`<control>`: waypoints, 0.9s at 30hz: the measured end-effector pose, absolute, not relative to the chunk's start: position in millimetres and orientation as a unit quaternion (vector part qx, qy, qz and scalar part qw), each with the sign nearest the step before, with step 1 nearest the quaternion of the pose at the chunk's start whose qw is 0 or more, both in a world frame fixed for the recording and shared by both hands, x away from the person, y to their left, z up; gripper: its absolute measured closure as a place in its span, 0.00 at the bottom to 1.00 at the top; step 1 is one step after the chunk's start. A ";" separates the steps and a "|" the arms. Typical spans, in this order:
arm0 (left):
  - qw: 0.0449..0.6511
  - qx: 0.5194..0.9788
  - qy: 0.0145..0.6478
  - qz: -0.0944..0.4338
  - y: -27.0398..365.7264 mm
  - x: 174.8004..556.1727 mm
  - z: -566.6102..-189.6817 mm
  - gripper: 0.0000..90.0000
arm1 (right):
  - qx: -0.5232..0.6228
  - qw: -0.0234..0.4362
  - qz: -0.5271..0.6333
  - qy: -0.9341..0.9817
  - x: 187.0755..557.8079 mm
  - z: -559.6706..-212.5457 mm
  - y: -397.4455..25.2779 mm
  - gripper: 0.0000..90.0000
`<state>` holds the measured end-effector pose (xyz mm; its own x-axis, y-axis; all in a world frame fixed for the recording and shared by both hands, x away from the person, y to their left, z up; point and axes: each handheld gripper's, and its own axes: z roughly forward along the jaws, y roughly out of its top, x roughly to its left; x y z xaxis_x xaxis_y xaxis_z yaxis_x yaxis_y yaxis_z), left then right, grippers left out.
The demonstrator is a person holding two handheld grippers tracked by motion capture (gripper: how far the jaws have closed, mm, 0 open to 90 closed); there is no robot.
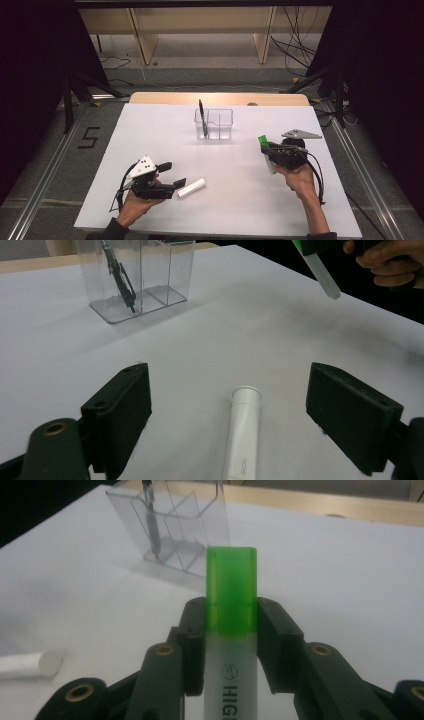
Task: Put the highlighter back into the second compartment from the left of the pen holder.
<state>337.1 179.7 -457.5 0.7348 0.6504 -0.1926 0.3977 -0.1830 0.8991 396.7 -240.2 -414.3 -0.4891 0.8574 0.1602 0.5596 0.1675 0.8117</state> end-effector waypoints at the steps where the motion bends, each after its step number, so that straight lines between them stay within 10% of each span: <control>1: 0.537 0.761 0.344 0.117 179.7 337.1 -457.5 0.20 | 0.476 0.174 0.442 0.741 397.5 -412.0 -238.2 0.75; 27: 0.544 0.757 0.344 0.113 178.3 336.7 -458.3 0.20 | 0.439 0.196 0.495 0.723 459.2 -367.6 -159.4 0.75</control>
<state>336.7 178.3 -458.3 0.7382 0.6437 -0.2019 0.3973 -0.1728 0.9013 459.2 -159.4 -367.6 -0.5366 0.8302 0.1513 0.4408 0.1229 0.8891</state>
